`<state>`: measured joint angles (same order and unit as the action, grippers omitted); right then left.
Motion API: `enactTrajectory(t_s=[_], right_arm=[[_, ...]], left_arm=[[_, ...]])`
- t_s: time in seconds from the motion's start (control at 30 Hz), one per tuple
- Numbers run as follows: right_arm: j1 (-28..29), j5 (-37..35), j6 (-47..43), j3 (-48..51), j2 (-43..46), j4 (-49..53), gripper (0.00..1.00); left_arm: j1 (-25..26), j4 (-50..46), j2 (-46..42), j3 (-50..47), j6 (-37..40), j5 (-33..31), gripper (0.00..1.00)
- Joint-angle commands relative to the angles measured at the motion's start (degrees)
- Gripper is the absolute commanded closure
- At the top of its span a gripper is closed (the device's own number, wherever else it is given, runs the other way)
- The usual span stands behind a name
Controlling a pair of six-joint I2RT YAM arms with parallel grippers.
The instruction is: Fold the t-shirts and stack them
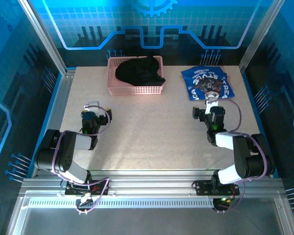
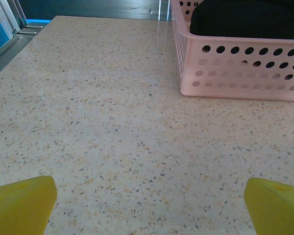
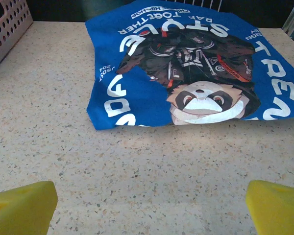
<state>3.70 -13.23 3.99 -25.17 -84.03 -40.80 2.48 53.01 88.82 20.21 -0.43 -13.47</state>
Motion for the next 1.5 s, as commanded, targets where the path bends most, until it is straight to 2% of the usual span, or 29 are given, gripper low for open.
enactTrajectory(t_s=[0.0,0.93,0.97,1.0,1.03,1.07,1.13,1.2,1.27,1.37,1.47], right_arm=[[0.39,-0.55,-0.59,0.56,-0.61,-1.57,0.00],[0.46,0.58,-1.58,0.48,0.06,-1.32,0.00],[1.64,-1.08,-2.43,-2.75,2.76,8.49,0.00],[2.17,-2.71,0.78,-11.14,4.96,27.24,0.00],[1.69,-1.91,4.54,-18.85,5.02,41.27,0.00],[1.54,0.47,6.36,-25.80,4.53,52.26,0.00],[3.62,1.45,7.87,-33.63,4.48,64.38,0.01],[7.53,3.36,7.20,-36.05,7.15,68.83,0.00],[11.20,4.19,7.12,-36.78,10.25,70.43,0.00],[14.18,8.85,9.90,-40.17,12.25,74.11,0.00],[16.86,13.16,10.95,-44.21,11.62,76.47,0.00]], left_arm=[[0.08,1.24,0.13,1.04,0.43,0.47,0.01],[-0.39,1.10,-1.07,0.75,0.53,1.98,0.01],[0.43,-0.51,-3.99,0.48,1.25,1.05,0.01],[1.60,-5.54,-8.60,1.12,2.09,-0.75,0.01],[2.03,-12.22,-13.24,2.73,1.84,-1.24,0.01],[2.07,-21.23,-18.54,5.24,-0.30,-1.03,0.01],[2.33,-33.07,-25.38,9.43,-4.38,0.66,0.01],[4.40,-43.93,-30.00,14.72,-7.35,-0.20,0.01],[5.08,-55.72,-31.42,21.68,-14.59,-0.98,0.01],[5.34,-71.78,-29.24,32.80,-23.02,1.09,0.01],[5.34,-82.69,-23.75,42.03,-26.28,3.85,0.01]])
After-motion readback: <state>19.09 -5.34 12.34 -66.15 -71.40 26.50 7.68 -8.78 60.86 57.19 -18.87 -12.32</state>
